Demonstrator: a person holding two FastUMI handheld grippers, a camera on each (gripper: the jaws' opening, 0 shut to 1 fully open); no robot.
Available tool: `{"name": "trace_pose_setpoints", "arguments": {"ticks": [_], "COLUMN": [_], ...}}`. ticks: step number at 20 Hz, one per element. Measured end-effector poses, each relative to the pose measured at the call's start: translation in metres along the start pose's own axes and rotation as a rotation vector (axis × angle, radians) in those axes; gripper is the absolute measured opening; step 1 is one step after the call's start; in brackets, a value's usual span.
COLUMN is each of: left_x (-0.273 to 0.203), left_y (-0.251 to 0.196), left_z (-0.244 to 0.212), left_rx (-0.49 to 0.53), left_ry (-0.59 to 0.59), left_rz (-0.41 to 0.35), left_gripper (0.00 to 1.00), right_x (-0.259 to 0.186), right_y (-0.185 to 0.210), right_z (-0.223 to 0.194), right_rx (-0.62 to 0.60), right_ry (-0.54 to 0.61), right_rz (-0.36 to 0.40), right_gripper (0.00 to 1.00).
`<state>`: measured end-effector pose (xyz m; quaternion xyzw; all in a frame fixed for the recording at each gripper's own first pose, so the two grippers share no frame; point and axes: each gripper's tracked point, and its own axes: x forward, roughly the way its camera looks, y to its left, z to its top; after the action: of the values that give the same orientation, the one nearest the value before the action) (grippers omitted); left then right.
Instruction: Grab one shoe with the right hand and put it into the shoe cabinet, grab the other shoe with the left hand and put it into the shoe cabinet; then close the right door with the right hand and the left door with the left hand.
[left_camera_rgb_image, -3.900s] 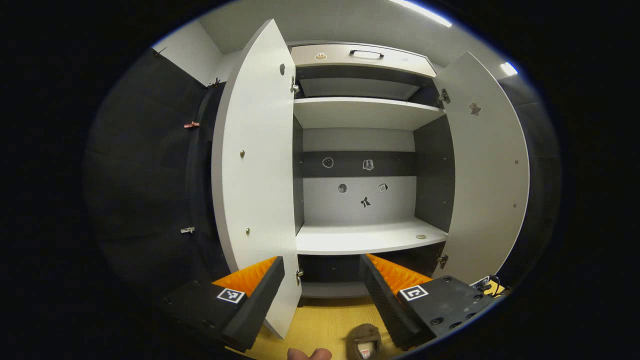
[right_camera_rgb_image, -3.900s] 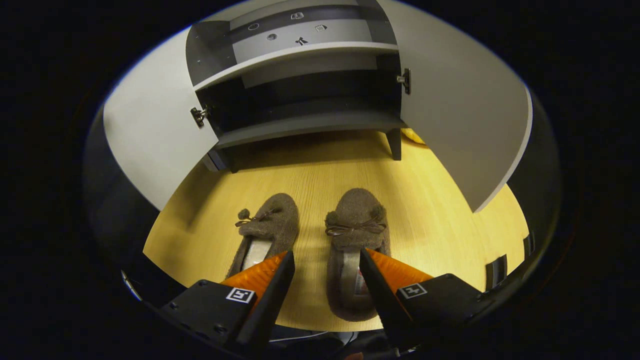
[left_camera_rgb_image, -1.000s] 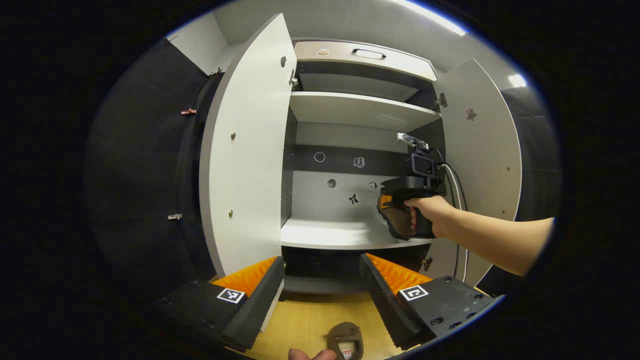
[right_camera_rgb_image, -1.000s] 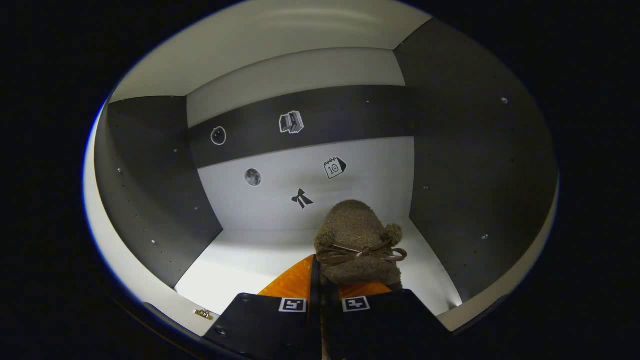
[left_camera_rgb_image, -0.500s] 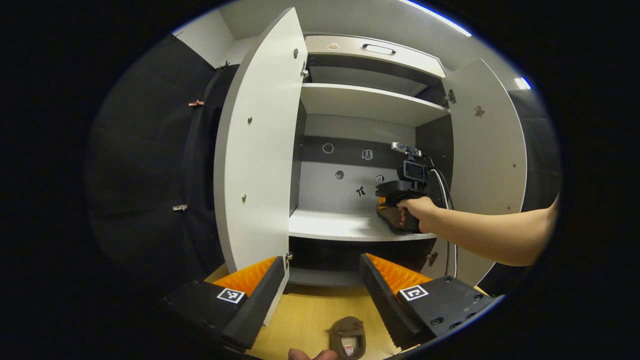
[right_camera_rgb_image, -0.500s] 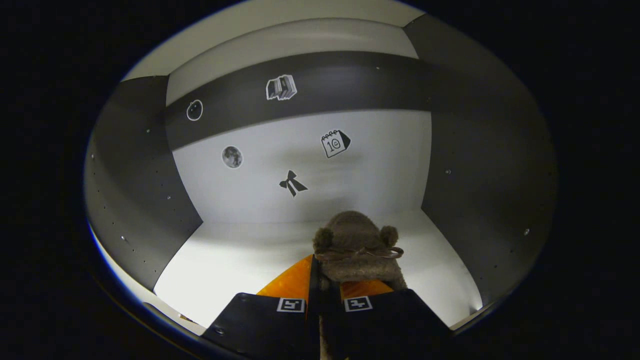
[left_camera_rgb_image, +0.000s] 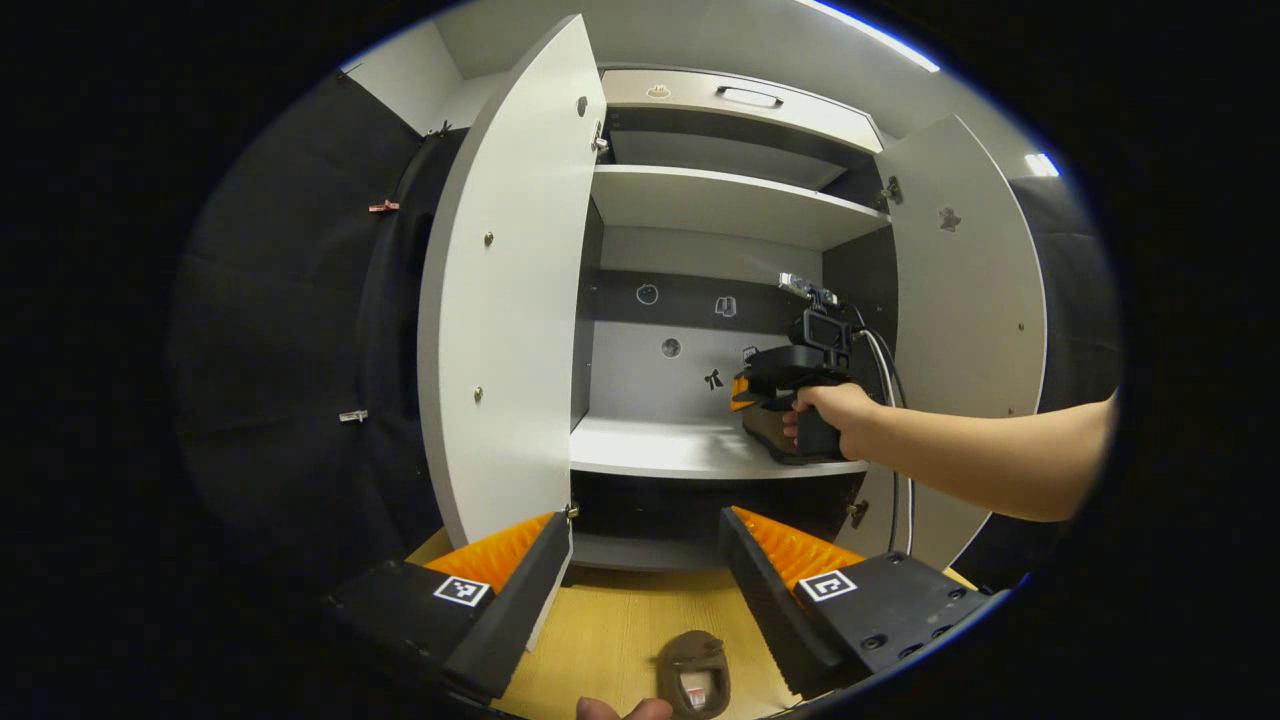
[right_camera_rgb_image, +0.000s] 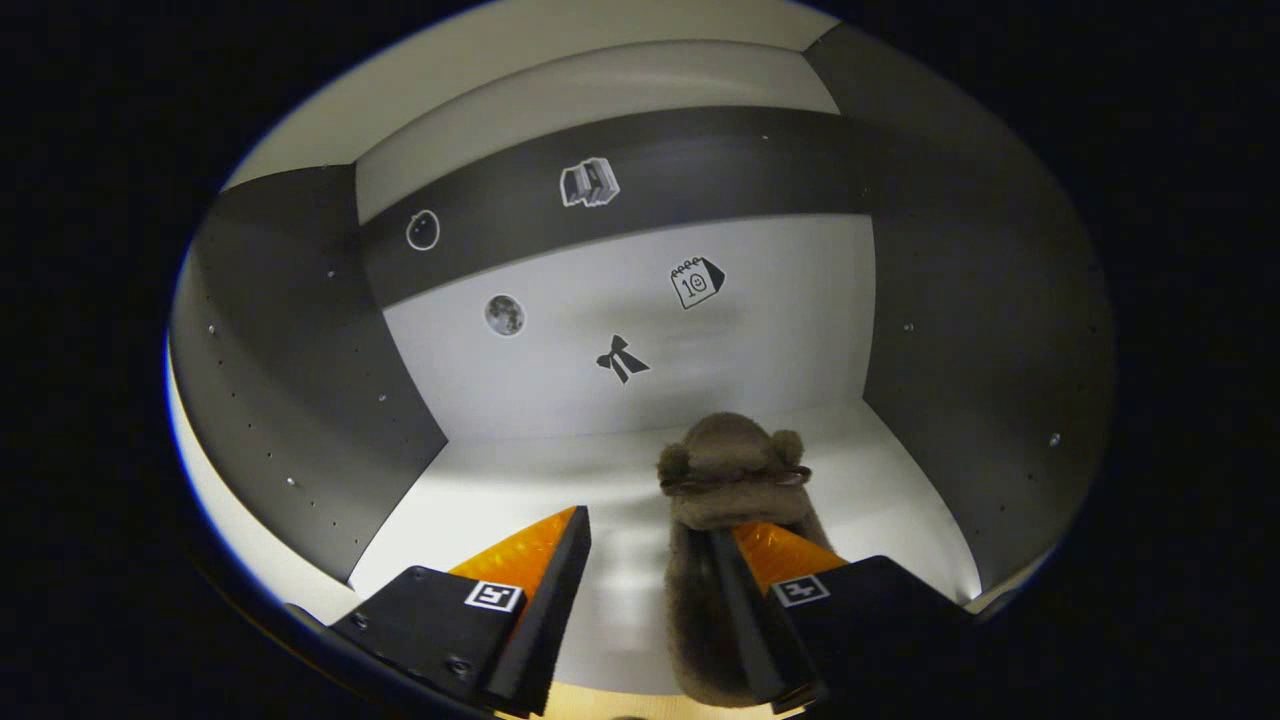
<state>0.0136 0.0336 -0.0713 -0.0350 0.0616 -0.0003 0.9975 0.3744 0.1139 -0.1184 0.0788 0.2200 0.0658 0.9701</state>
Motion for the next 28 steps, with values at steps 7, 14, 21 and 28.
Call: {"name": "trace_pose_setpoints", "arguments": {"ticks": [7,14,21,28], "left_x": [0.009,0.014,0.023,0.060], "left_y": [-0.011,-0.020,-0.030,-0.035], "left_z": [-0.040,-0.164,-0.288,-0.355], "left_rx": [-0.004,0.008,0.064,0.114], "left_ry": [0.088,0.329,0.496,0.543], "left_rz": [-0.074,-0.138,-0.154,-0.158], "left_gripper": [0.96,0.96,0.96,0.76], "right_x": [-0.071,-0.174,-0.271,-0.321], "right_y": [0.007,0.011,0.023,-0.006], "right_z": [0.015,0.029,0.023,0.013], "right_rx": [-0.017,-0.066,-0.124,-0.080], "right_ry": [-0.133,-0.320,-0.432,-0.417], "right_rz": [0.045,0.052,0.077,0.069], "right_gripper": [0.98,0.98,0.98,0.98]}}
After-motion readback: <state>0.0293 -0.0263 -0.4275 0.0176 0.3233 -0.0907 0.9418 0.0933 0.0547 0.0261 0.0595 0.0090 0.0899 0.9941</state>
